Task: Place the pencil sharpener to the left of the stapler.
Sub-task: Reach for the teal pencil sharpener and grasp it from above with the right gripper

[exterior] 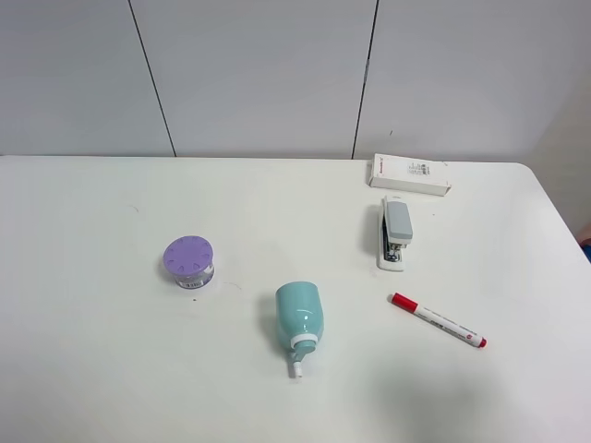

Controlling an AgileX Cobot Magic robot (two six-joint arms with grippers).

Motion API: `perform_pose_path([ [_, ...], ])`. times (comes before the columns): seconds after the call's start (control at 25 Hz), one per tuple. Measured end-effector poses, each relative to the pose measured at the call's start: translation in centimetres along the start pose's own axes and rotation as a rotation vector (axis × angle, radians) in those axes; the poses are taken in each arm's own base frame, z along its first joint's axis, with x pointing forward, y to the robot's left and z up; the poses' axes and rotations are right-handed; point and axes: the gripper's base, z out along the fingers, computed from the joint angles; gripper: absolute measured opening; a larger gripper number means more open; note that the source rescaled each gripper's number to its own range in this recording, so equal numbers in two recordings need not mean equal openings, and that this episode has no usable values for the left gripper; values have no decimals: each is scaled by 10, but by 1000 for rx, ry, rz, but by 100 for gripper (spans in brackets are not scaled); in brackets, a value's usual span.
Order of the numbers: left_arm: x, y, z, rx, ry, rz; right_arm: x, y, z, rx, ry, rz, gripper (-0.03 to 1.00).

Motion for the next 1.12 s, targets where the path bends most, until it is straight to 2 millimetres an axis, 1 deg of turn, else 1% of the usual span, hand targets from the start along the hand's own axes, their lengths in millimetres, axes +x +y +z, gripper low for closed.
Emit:
perform_pose_path([
  [1.04,0,0,0,0,0,0,0,0,0,0,0,0,100],
  [1.12,0,0,0,0,0,0,-1,3,1,-29,23,16,100],
])
